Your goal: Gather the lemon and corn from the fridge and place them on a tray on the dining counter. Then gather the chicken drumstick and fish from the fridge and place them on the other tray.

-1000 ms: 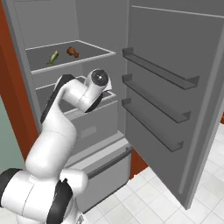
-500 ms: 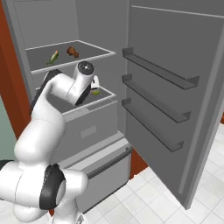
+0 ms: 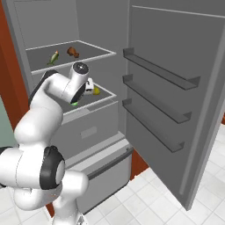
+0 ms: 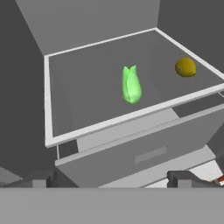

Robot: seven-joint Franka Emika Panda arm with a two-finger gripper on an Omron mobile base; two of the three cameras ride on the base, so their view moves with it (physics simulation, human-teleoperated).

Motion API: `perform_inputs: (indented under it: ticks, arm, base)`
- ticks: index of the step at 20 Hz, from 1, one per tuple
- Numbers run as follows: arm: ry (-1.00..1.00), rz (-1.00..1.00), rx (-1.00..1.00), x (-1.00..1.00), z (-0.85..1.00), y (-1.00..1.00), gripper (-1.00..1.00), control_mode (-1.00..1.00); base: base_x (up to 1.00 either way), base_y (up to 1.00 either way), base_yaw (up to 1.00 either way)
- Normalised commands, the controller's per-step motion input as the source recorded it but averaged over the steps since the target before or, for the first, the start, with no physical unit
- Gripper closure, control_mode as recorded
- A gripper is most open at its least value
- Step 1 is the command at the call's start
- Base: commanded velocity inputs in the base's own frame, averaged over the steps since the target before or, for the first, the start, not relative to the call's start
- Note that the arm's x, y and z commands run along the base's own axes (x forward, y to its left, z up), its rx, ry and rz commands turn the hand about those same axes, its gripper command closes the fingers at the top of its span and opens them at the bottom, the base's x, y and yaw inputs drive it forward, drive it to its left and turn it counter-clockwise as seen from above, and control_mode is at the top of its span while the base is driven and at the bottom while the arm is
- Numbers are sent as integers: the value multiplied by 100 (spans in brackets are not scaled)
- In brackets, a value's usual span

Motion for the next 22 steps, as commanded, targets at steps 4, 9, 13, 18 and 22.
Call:
perform_inputs:
  ticks: [4,9,13,18,22]
  arm:
    - [5,0,0,34,-25,42,-100,-100]
    - [3,0,0,38,-23,35,-100,-100]
    - [1,0,0,42,-22,26,-100,-100]
    - [1,1,0,44,-24,18,-100,-100]
    - [2,2,0,54,-18,1,-100,-100]
  base:
    - [0,0,0]
    - [0,0,0]
    - [0,0,0]
    - [0,0,0]
    - [0,0,0]
